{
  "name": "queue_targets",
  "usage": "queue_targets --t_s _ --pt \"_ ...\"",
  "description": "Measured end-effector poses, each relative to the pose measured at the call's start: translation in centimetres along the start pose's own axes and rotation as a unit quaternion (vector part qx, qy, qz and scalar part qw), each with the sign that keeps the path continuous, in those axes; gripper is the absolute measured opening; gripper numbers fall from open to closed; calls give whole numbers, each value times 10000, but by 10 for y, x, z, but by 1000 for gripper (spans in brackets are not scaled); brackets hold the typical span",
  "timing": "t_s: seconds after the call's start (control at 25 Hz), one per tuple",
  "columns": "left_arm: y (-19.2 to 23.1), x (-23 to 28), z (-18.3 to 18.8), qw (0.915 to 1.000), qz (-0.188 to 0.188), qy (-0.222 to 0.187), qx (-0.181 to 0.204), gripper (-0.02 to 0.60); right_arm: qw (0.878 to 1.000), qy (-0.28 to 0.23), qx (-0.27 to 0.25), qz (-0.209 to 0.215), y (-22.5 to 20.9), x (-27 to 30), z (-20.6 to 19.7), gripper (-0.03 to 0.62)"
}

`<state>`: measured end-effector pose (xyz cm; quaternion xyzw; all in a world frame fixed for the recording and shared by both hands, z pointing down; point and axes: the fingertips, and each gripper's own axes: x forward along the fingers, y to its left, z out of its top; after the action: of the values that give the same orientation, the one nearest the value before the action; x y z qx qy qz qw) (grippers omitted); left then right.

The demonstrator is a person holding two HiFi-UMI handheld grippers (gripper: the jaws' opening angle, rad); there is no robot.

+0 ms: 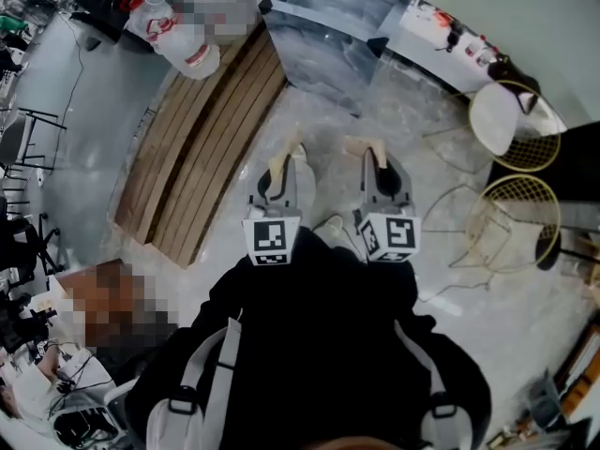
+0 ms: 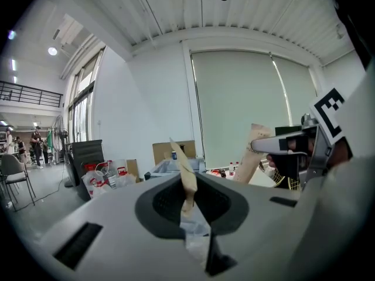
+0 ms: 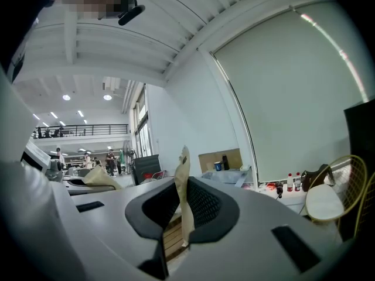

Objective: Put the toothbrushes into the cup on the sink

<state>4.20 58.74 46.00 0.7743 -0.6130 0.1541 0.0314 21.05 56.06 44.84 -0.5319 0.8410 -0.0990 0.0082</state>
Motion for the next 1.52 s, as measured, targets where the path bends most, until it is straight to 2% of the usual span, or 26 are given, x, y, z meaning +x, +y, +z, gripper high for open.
queue_targets --t_s 0.24,0.68,0.84,1.04,1.52 --pt "7 18 -2 9999 65 -47 -132 35 9998 52 -141 104 0 18 2 35" --pt "44 95 4 9998 64 -61 -188 35 9994 182 -239 153 -16 95 7 35" --pt "67 136 8 9994 82 44 -320 35 9992 248 -268 187 -23 143 8 35" --pt "109 201 28 9995 15 59 -311 35 9992 275 -259 143 -32 217 24 35" --pt "210 335 75 9990 -352 88 -270 35 9988 322 -184 -311 -43 375 67 35"
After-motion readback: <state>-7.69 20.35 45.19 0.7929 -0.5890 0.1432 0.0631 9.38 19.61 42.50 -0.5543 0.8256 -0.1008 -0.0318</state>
